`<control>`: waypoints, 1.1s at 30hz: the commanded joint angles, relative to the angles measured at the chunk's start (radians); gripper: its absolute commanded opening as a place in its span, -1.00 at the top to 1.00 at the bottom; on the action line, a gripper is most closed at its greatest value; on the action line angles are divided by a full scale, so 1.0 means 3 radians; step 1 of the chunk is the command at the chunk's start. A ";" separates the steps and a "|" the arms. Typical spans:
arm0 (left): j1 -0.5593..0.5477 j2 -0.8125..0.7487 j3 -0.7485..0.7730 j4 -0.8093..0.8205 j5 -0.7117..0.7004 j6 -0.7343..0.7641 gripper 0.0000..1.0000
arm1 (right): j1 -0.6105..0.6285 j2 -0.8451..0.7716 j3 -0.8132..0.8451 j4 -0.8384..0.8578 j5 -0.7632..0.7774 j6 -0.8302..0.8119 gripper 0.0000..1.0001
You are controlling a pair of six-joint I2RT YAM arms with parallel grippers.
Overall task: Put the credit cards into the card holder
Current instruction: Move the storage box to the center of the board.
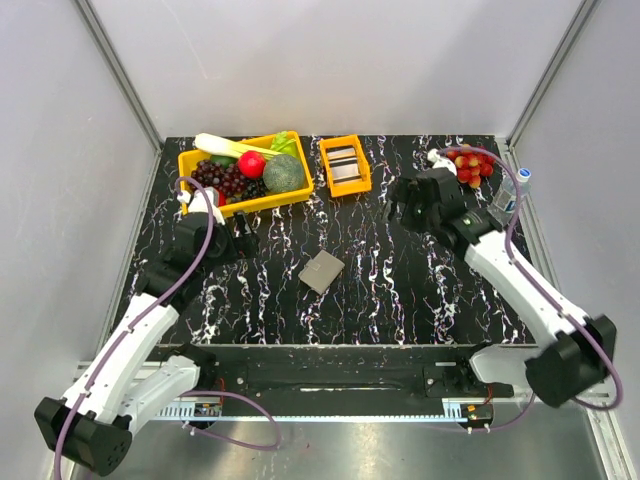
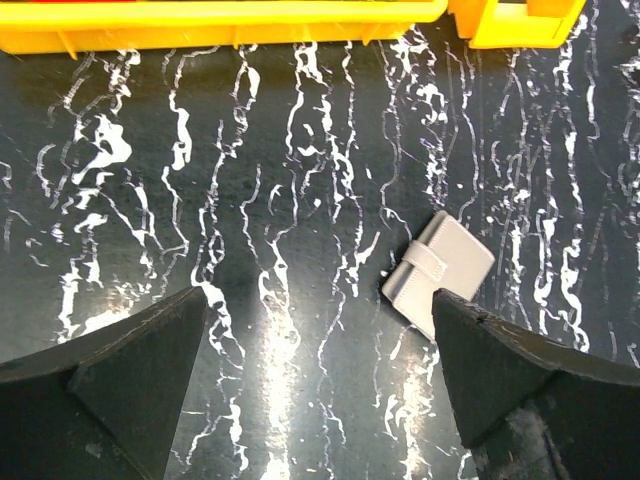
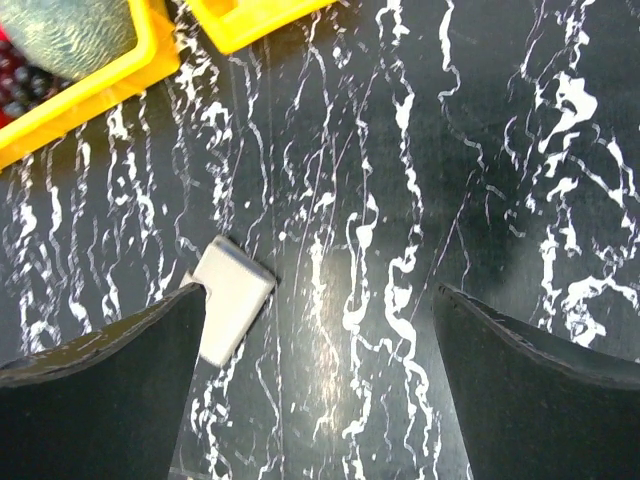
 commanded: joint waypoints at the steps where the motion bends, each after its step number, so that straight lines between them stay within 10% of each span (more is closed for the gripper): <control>1: 0.0009 0.0113 0.0208 -0.0058 -0.0278 0.0269 -0.98 | -0.0186 0.0585 0.0454 -0.0104 0.0138 -0.0131 -0.98; 33: 0.0035 0.0615 0.0193 0.0249 0.0243 0.0320 -0.98 | -0.0611 0.4416 0.4683 -0.0390 -0.0977 -0.0852 -0.13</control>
